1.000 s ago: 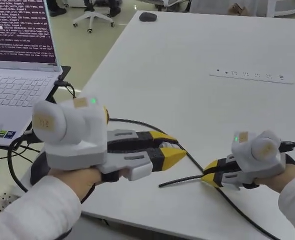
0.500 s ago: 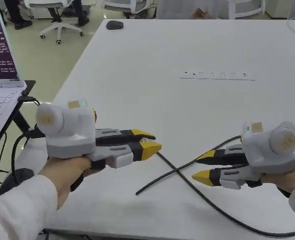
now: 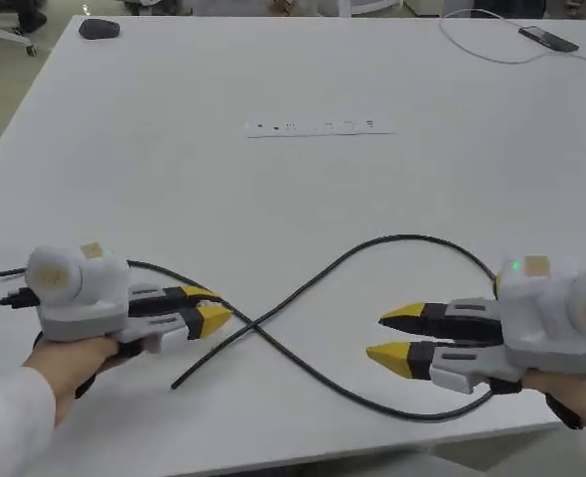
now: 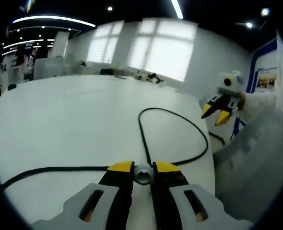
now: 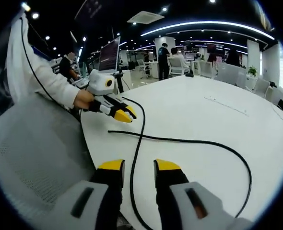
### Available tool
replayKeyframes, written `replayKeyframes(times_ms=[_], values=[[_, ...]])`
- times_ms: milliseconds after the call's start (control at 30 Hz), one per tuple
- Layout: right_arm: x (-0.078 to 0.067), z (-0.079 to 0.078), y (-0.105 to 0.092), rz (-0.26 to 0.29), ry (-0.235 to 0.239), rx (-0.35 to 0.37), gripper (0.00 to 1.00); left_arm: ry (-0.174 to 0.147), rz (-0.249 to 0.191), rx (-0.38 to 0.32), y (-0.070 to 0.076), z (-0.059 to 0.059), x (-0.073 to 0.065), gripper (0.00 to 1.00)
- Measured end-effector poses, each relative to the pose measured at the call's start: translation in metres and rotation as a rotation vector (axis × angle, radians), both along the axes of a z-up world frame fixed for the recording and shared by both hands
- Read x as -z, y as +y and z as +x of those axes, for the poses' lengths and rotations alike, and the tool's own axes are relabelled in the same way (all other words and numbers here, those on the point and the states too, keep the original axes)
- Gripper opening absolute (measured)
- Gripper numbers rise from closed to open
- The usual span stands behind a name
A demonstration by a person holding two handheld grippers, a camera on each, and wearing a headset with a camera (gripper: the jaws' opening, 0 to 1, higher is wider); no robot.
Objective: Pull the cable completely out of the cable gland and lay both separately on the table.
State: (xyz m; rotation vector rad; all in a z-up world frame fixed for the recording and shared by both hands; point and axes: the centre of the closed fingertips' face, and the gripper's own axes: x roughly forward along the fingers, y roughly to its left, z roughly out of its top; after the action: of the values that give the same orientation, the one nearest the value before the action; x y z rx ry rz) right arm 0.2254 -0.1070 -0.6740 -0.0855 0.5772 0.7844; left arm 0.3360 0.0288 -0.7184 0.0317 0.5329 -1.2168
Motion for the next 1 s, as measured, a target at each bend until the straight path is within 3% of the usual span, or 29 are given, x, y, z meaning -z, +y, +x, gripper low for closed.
replayKeyframes(times_ms=[133, 233, 333, 433, 567, 700, 767, 833, 933, 1000], values=[[0.002, -0.006, -0.008, 0.035, 0.008, 0.061, 0.25, 0.041, 0.022, -0.011, 0.002, -0.003, 0.016, 0.17], [0.006, -0.010, -0.010, 0.036, 0.015, 0.077, 0.25, 0.034, 0.059, 0.001, 0.004, -0.006, 0.026, 0.17], [0.007, -0.016, -0.010, 0.019, 0.020, 0.075, 0.25, 0.053, 0.064, -0.021, 0.008, -0.006, 0.032, 0.17], [0.005, -0.018, -0.012, 0.023, 0.016, 0.081, 0.25, 0.072, 0.037, -0.043, 0.009, -0.006, 0.030, 0.17], [0.002, -0.018, -0.014, 0.037, 0.010, 0.106, 0.24, 0.033, 0.062, -0.031, 0.008, -0.009, 0.030, 0.17], [0.003, -0.021, -0.012, 0.032, 0.011, 0.102, 0.25, 0.051, 0.062, -0.045, 0.009, -0.009, 0.029, 0.19], [0.001, -0.022, -0.012, 0.027, 0.008, 0.098, 0.26, 0.054, 0.078, -0.051, 0.011, -0.010, 0.028, 0.24], [-0.001, -0.022, -0.013, 0.026, 0.004, 0.096, 0.28, 0.085, 0.095, -0.093, 0.016, -0.008, 0.026, 0.32], [-0.003, -0.020, -0.015, 0.014, 0.013, 0.096, 0.31, 0.091, 0.058, -0.138, 0.025, -0.004, 0.004, 0.40], [-0.006, -0.018, -0.016, 0.018, 0.024, 0.101, 0.39, 0.127, 0.037, -0.136, 0.032, -0.009, -0.012, 0.46]])
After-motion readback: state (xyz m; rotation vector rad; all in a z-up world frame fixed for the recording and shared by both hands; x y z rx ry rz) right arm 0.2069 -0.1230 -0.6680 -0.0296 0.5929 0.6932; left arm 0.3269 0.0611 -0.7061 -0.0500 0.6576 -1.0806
